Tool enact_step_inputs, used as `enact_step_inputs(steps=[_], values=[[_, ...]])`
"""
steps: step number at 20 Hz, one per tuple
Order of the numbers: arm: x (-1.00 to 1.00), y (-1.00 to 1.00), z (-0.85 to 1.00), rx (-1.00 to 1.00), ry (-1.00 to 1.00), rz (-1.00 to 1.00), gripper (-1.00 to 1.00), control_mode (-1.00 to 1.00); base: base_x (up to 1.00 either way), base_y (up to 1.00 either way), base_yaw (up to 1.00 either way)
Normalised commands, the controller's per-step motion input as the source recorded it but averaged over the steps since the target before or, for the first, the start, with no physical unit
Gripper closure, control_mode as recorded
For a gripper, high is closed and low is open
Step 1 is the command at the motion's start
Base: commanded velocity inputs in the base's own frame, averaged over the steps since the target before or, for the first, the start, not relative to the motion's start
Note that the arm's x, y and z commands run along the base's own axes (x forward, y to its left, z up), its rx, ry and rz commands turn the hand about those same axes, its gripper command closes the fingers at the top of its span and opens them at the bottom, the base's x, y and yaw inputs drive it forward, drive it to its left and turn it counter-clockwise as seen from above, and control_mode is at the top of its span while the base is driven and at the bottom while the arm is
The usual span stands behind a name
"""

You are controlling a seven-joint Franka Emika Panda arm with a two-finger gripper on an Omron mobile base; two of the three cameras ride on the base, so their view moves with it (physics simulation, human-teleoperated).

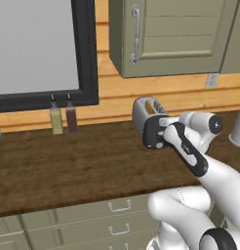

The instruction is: Start the toaster. Once the lever pops up, take the bread to the plate on the dining counter.

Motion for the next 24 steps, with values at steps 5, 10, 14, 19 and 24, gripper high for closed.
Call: enact_step_inputs(steps=[5, 10, 14, 19, 24], values=[[0.00, 0.00, 0.00, 0.00, 0.00, 0.00, -1.00, -1.00, 0.00, 0.00, 0.00], [0.00, 0.00, 0.00, 0.00, 0.00, 0.00, -1.00, -1.00, 0.00, 0.00, 0.00], [0.00, 0.00, 0.00, 0.00, 0.00, 0.00, -1.00, -1.00, 0.00, 0.00, 0.00], [0.00, 0.00, 0.00, 0.00, 0.00, 0.00, -1.00, -1.00, 0.00, 0.00, 0.00], [0.00, 0.00, 0.00, 0.00, 0.00, 0.00, -1.00, -1.00, 0.00, 0.00, 0.00]])
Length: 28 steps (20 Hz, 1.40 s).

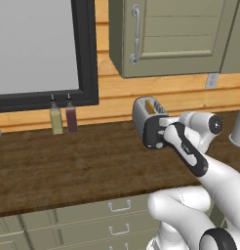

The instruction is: Start the toaster. Once the lever pops up, take the bread to the plate on the dining counter.

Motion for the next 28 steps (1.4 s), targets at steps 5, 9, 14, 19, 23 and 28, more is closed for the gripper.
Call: enact_step_inputs(steps=[5, 9, 14, 19, 23, 28], values=[[0.00, 0.00, 0.00, 0.00, 0.00, 0.00, -1.00, -1.00, 0.00, 0.00, 0.00], [0.00, 0.00, 0.00, 0.00, 0.00, 0.00, -1.00, -1.00, 0.00, 0.00, 0.00], [0.00, 0.00, 0.00, 0.00, 0.00, 0.00, -1.00, -1.00, 0.00, 0.00, 0.00], [0.00, 0.00, 0.00, 0.00, 0.00, 0.00, -1.00, -1.00, 0.00, 0.00, 0.00], [0.00, 0.00, 0.00, 0.00, 0.00, 0.00, -1.00, -1.00, 0.00, 0.00, 0.00], [0.00, 0.00, 0.00, 0.00, 0.00, 0.00, -1.00, -1.00, 0.00, 0.00, 0.00]])
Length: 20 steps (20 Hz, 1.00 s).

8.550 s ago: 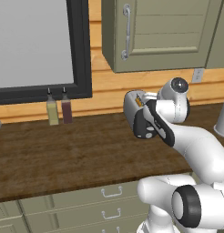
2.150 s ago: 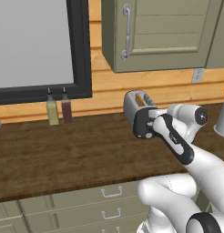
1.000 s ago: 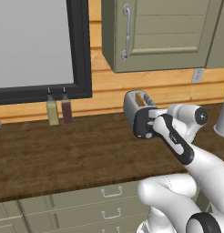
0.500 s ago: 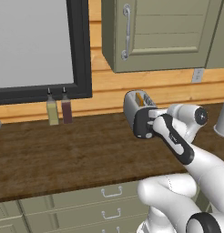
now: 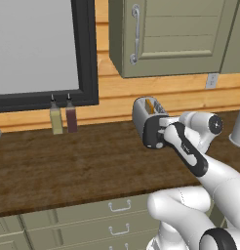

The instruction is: Start the toaster. Once the lever pops up, take the bread to the plate on the dining counter.

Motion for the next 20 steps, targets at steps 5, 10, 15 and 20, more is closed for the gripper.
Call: enact_step_inputs(steps=[5, 10, 15, 20], values=[[0.00, 0.00, 0.00, 0.00, 0.00, 0.00, -1.00, -1.00, 0.00, 0.00, 0.00], [0.00, 0.00, 0.00, 0.00, 0.00, 0.00, -1.00, -1.00, 0.00, 0.00, 0.00], [0.00, 0.00, 0.00, 0.00, 0.00, 0.00, -1.00, -1.00, 0.00, 0.00, 0.00], [0.01, 0.00, 0.00, 0.00, 0.00, 0.00, -1.00, -1.00, 0.00, 0.00, 0.00]])
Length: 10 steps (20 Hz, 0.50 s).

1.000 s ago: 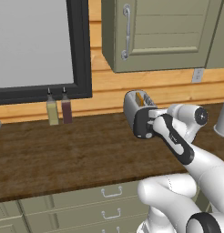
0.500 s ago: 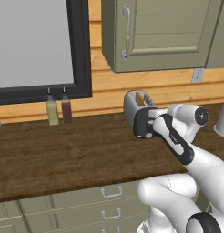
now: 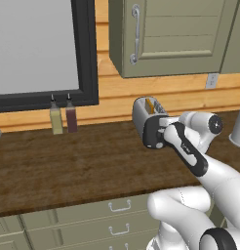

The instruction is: Start the toaster. Once the lever pops up, take the bread to the plate on the dining counter.

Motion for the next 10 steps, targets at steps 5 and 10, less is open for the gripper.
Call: enact_step_inputs(steps=[5, 10], values=[[0.00, 0.00, 0.00, 0.00, 0.00, 0.00, -1.00, -1.00, 0.00, 0.00, 0.00], [0.01, 0.00, 0.00, 0.00, 0.00, 0.00, -1.00, -1.00, 0.00, 0.00, 0.00]])
